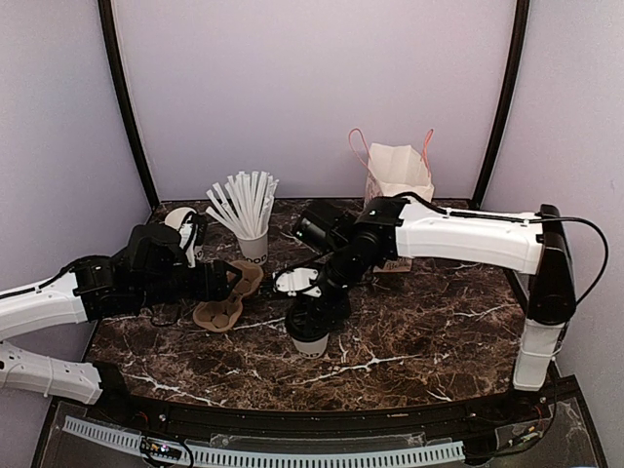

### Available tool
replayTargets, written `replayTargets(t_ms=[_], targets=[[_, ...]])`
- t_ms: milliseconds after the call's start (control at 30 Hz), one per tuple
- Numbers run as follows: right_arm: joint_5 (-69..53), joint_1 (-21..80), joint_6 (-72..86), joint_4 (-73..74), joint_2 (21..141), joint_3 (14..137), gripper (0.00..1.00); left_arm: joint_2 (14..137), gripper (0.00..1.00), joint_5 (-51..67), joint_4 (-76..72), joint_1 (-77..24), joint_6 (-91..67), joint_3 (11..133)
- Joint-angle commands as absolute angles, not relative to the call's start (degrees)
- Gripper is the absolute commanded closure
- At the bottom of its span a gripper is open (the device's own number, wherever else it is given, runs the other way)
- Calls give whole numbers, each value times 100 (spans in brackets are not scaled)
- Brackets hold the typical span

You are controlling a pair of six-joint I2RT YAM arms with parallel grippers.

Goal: Pack the takeout coffee

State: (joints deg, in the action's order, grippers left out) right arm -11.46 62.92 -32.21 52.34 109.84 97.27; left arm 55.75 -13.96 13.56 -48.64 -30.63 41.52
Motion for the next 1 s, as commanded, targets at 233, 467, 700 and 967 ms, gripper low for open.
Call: replayTargets(t_ms=[233,467,700,967], targets=[[-1047,4700,-3020,5505,9211,8319,29,6206,18,-1334,1475,-4819,-2679,4866],[-1018,3018,-3181,5737,8288,7511,29,6667,18,-1160,1400,-4792,-2448,5238],[-953,968,-3753,5685,8265,7305,28,6747,18,-1024,1285,-4788,-2485,5267],[-889,-314,-3685,5161,9264,7838,28,6621,18,-982,1370,-4783,-2558,5181]])
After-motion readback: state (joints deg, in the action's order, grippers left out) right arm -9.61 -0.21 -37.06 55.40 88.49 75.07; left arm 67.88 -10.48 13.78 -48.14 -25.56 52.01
